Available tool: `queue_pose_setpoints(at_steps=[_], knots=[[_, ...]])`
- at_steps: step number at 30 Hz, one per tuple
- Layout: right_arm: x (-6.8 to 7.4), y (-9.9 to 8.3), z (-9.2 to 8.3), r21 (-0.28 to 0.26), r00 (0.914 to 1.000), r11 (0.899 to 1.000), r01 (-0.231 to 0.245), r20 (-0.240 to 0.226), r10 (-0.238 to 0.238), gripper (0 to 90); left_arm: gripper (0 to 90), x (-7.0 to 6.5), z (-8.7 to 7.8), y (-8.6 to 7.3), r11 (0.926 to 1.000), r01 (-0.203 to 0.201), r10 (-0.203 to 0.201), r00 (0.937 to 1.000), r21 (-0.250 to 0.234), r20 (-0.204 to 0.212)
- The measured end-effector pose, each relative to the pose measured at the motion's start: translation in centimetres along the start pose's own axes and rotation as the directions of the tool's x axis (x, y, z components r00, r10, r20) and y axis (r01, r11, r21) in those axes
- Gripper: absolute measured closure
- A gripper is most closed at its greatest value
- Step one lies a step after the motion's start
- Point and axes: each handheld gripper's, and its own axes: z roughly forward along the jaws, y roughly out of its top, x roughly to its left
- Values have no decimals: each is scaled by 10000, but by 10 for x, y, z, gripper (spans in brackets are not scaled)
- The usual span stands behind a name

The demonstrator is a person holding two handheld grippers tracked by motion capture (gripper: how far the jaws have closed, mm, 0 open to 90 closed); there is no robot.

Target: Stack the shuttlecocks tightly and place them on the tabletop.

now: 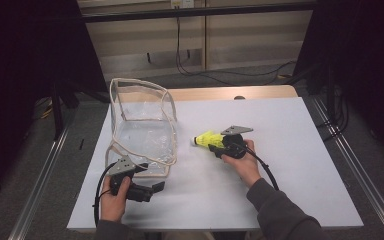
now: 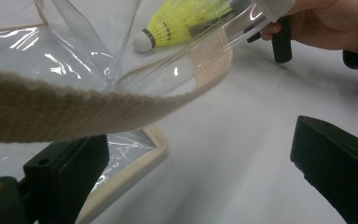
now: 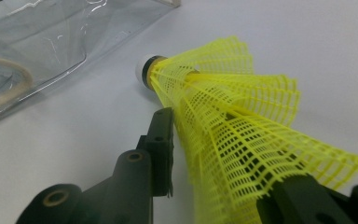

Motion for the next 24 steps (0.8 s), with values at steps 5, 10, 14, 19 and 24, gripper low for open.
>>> queue_pose_setpoints(at_steps=[5,10,14,19,24], knots=[[-2,1,-1,-12,10000,10000,71,-43,-71,782,42,0,0,0,10000,11,-11,10000,12,2],[-3,1,-4,112,9997,9999,107,-216,-104,820,42,0,-1,0,10000,6,-6,10000,-3,1],[-5,2,-11,171,9988,9993,341,-344,-335,819,42,0,0,0,10000,7,-7,10000,3,-7],[-10,1,-21,286,9980,9986,456,-440,-443,820,42,0,0,0,10000,-22,22,10000,53,-11],[-10,-3,-28,452,9955,9957,807,-545,-782,815,42,-1,0,0,10000,-17,17,10000,28,-20]])
